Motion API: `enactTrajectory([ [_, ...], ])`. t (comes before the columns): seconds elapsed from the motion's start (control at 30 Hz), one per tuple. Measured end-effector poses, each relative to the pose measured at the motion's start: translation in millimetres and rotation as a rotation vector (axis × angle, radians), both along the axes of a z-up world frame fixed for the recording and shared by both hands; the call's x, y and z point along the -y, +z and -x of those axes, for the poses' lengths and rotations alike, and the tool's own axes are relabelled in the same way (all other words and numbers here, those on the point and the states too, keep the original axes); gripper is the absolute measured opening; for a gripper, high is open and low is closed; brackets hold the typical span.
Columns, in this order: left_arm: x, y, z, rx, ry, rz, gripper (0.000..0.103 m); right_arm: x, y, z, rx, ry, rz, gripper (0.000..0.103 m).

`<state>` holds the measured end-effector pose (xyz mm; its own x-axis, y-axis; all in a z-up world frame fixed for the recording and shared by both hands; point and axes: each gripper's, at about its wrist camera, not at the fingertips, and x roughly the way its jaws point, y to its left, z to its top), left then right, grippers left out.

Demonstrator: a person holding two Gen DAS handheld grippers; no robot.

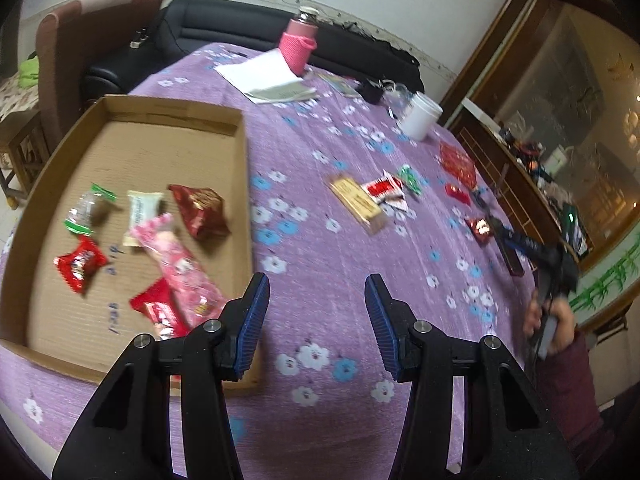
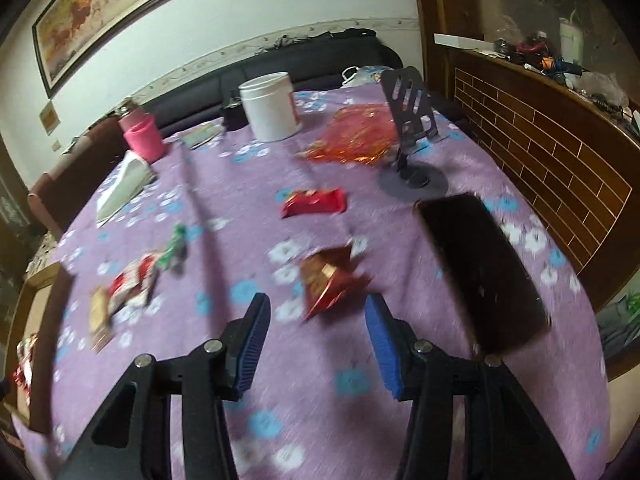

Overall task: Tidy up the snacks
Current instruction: 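Grasp the red-gold triangular bag with the right tool while the left grasps the yellow biscuit packet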

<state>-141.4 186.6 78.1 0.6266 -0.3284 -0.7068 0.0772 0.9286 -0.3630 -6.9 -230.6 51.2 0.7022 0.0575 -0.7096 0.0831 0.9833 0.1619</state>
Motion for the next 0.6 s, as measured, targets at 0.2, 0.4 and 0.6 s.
enactTrajectory([
  [0.2, 19.2, -3.2, -4.9, -0.023, -0.028, -0.032, 0.049, -6.2, -23.1, -40.6, -0.063, -0.012, 0.055, 0.053],
  [0.4, 28.9, -5.3, -16.9, -0.04, -0.038, -0.026, 0.049, 1.5, -39.2, -47.0, -0.09, -0.048, 0.033, 0.03],
  [0.6, 38.7, -13.9, -33.4, -0.085, -0.059, 0.022, 0.049, 1.2, -30.8, -37.6, -0.08, 0.009, -0.121, 0.014],
])
